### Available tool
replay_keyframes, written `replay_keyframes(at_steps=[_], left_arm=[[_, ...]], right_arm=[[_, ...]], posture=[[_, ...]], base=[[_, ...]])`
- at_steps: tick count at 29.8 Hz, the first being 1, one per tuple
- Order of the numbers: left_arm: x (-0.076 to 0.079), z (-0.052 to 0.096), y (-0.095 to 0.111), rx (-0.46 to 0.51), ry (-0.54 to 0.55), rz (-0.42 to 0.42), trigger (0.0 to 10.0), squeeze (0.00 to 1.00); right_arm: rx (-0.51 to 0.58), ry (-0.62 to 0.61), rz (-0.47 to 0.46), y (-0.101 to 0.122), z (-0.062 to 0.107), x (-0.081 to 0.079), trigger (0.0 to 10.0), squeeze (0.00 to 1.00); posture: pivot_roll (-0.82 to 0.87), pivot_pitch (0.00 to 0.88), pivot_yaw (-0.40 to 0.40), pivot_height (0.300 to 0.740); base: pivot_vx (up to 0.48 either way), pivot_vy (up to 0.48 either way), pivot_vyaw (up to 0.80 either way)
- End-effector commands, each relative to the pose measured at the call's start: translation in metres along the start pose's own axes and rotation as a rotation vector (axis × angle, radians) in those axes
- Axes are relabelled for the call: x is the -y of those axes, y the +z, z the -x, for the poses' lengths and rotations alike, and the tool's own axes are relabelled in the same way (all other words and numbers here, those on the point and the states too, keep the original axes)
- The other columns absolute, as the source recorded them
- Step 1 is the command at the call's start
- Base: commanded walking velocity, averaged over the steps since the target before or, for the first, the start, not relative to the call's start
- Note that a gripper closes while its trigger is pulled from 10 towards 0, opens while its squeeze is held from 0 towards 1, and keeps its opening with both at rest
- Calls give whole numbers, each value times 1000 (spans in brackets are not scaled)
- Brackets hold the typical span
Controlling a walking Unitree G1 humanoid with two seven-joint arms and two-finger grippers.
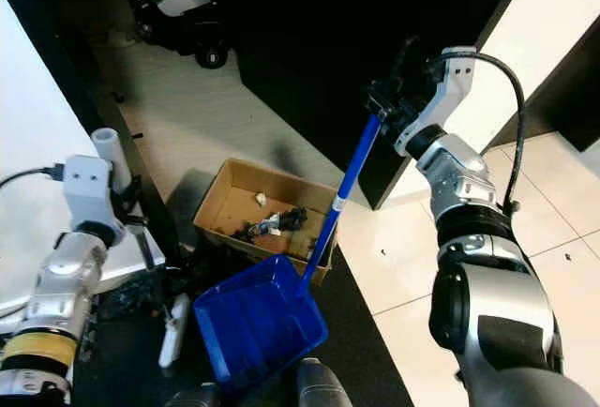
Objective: Sweep floor
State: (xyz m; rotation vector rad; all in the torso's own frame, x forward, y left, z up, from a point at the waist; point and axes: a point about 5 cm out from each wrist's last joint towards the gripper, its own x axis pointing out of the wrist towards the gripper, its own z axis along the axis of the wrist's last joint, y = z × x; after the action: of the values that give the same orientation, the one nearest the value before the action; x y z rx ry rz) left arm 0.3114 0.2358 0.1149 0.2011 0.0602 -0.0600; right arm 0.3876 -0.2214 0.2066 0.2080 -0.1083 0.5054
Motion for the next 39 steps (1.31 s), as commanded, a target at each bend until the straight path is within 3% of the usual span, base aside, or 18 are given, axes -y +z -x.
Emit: replay_keyframes(at_steps=[1, 5, 6, 8, 12, 15, 17, 20, 22, 28, 36, 39], left_arm=[[-4, 3, 6, 3, -46, -50, 10000, 0], [1, 8, 11, -9, -161, -40, 10000, 0], [6, 14, 13, -28, -262, -36, 10000, 0], [9, 20, 14, -51, -355, -69, 10000, 0], [3, 26, 15, -99, -416, -123, 10000, 0], [-3, 27, 17, -109, -413, -150, 10000, 0], [-15, 25, 24, -100, -369, -183, 10000, 0], [-20, 23, 26, -98, -327, -190, 10000, 0], [-27, 21, 30, -100, -278, -186, 10000, 0], [-20, 27, 37, -95, -381, -181, 10000, 0], [-42, 33, 37, -234, -414, -337, 10000, 0], [-61, 44, 29, -391, -445, -472, 10000, 0]], right_arm=[[-27, 6, 6, -1, 5, 3, 10000, 0], [-44, -18, 37, -3, 10, 6, 10000, 0], [-65, -39, 69, -7, 13, 8, 10000, 0], [-77, -66, 96, -12, 15, 9, 10000, 0], [-70, -135, 122, -21, 19, 10, 10000, 0], [-73, -176, 154, -27, 20, 10, 10000, 0], [-52, -264, 164, -42, 24, 9, 10000, 0], [-47, -291, 156, -50, 26, 7, 10000, 0], [-41, -312, 127, -67, 27, -1, 10000, 0], [-43, -353, 168, -86, 27, -15, 10000, 0], [-45, -354, 260, -99, 18, -36, 10000, 0], [-43, -346, 274, -101, 15, -41, 10000, 0]], posture=[[19, 123, -36, 740], [17, 124, -36, 740], [18, 126, -36, 740], [19, 124, -38, 740], [18, 126, -39, 740], [18, 126, -39, 740], [22, 126, -39, 740], [23, 126, -39, 740], [25, 123, -37, 740], [28, 125, -31, 740], [31, 122, -26, 740], [32, 121, -25, 740]], base=[[0, 0, 0], [0, 0, 0], [0, 0, 0], [0, 0, 0], [0, 0, 0], [0, 0, 0], [0, 0, 0], [0, 0, 0], [0, 0, 0], [0, 0, 0], [0, 0, 0], [0, 0, 0]])
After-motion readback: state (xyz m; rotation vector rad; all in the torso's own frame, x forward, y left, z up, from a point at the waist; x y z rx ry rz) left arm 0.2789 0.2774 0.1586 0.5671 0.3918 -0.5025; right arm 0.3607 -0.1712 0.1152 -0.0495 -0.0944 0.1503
